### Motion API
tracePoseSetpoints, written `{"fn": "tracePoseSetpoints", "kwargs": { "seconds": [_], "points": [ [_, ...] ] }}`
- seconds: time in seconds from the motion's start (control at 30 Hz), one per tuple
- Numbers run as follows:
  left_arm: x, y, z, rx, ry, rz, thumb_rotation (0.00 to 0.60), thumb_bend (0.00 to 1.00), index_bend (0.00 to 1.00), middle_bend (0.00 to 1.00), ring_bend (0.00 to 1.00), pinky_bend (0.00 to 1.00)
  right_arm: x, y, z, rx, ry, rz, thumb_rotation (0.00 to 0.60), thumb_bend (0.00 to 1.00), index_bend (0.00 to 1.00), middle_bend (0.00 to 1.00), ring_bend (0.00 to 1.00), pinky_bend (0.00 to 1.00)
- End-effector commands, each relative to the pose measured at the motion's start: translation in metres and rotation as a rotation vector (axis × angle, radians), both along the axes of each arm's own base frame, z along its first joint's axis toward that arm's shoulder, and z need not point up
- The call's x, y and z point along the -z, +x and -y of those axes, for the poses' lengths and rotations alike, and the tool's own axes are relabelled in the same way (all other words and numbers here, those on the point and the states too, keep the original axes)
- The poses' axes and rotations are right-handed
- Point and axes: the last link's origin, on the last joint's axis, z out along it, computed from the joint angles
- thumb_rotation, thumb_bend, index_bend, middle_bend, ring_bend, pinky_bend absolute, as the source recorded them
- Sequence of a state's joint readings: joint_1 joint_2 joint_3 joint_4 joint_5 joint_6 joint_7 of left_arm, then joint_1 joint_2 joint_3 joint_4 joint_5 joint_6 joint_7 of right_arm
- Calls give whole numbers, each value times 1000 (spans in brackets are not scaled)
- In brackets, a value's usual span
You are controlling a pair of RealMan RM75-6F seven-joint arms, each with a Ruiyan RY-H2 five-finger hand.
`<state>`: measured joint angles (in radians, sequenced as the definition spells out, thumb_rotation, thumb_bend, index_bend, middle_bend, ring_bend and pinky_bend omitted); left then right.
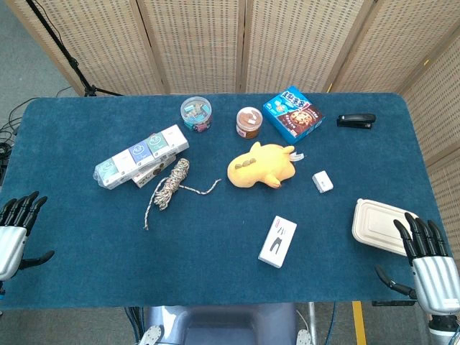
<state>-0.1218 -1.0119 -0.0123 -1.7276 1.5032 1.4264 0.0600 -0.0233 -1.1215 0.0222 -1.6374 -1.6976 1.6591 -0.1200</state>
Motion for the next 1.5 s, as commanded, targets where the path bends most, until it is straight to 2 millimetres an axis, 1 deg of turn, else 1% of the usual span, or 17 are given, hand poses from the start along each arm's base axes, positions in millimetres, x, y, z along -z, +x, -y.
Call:
{"fn": "tracePoseSetpoints", "kwargs": {
  "seconds": [0.03, 0.2, 0.3, 0.43, 0.57, 0.67, 0.73, 0.8, 0.83, 0.87, 0.93, 0.97, 1.07, 1.1, 1.17, 1.33, 1.5],
  "points": [
    [0, 0, 1, 2, 1, -2, 600, 0, 0, 0, 0, 0, 0, 0, -1, -2, 2, -2, 320, 365, 0, 0, 0, 0],
    [0, 1, 2, 2, 3, 2, 600, 0, 0, 0, 0, 0, 0, -1, -2, 0, 6, -4, 319, 365, 0, 0, 0, 0],
    [-2, 2, 3, 10, 6, 6, 600, 0, 0, 0, 0, 0, -1, -3, -2, 8, 22, -38, 321, 359, 0, 0, 0, 0],
    [-6, 6, 2, 19, 13, 29, 600, 0, 0, 0, 0, 0, 1, -2, 1, 10, 36, -42, 325, 218, 0, 0, 0, 0],
    [-12, 12, -4, 2, 24, 46, 600, 0, 0, 0, 0, 0, 6, 0, 12, 7, 57, -54, 323, 102, 0, 0, 0, 0],
    [-16, 16, -9, -2, 35, 57, 600, 0, 0, 0, 0, 0, 10, 6, 24, -8, 93, -82, 326, 4, 0, 0, 0, 0],
    [-19, 18, -12, 3, 42, 66, 600, 0, 0, 0, 0, 0, 13, 15, 33, -24, 122, -93, 329, 0, 0, 0, 0, 0],
    [-20, 17, -13, 0, 44, 72, 600, 0, 0, 0, 0, 0, 18, 31, 46, -67, 160, -89, 338, 0, 0, 0, 0, 0],
    [-21, 17, -14, 0, 44, 72, 600, 0, 0, 0, 0, 0, 21, 38, 52, -83, 176, -83, 328, 0, 0, 0, 0, 0],
    [-22, 16, -15, -2, 44, 71, 600, 0, 0, 0, 0, 0, 26, 47, 59, -103, 198, -72, 310, 0, 0, 0, 0, 0],
    [-23, 15, -17, -6, 45, 72, 600, 0, 0, 0, 0, 0, 34, 61, 72, -128, 232, -58, 247, 0, 0, 0, 0, 0],
    [-23, 15, -18, -8, 45, 74, 600, 0, 0, 0, 0, 0, 38, 68, 78, -139, 247, -54, 225, 0, 0, 0, 0, 0],
    [-25, 13, -19, -12, 45, 76, 600, 0, 0, 0, 0, 0, 55, 93, 104, -185, 291, -42, 173, 0, 0, 0, 0, 0],
    [-26, 12, -19, -15, 45, 74, 600, 0, 0, 0, 0, 0, 62, 104, 113, -202, 307, -30, 166, 0, 0, 0, 0, 0],
    [-27, 10, -19, -20, 47, 69, 600, 0, 0, 0, 0, 0, 74, 118, 128, -213, 336, -22, 157, 0, 0, 0, 0, 0],
    [-29, 4, -21, -39, 49, 56, 600, 0, 0, 0, 0, 0, 105, 148, 161, -205, 398, 7, 159, 0, 0, 0, 0, 0],
    [-31, 0, -22, -55, 54, 59, 600, 0, 0, 0, 0, 0, 129, 182, 195, -237, 375, 36, 155, 0, 0, 0, 0, 0]
  ]
}}
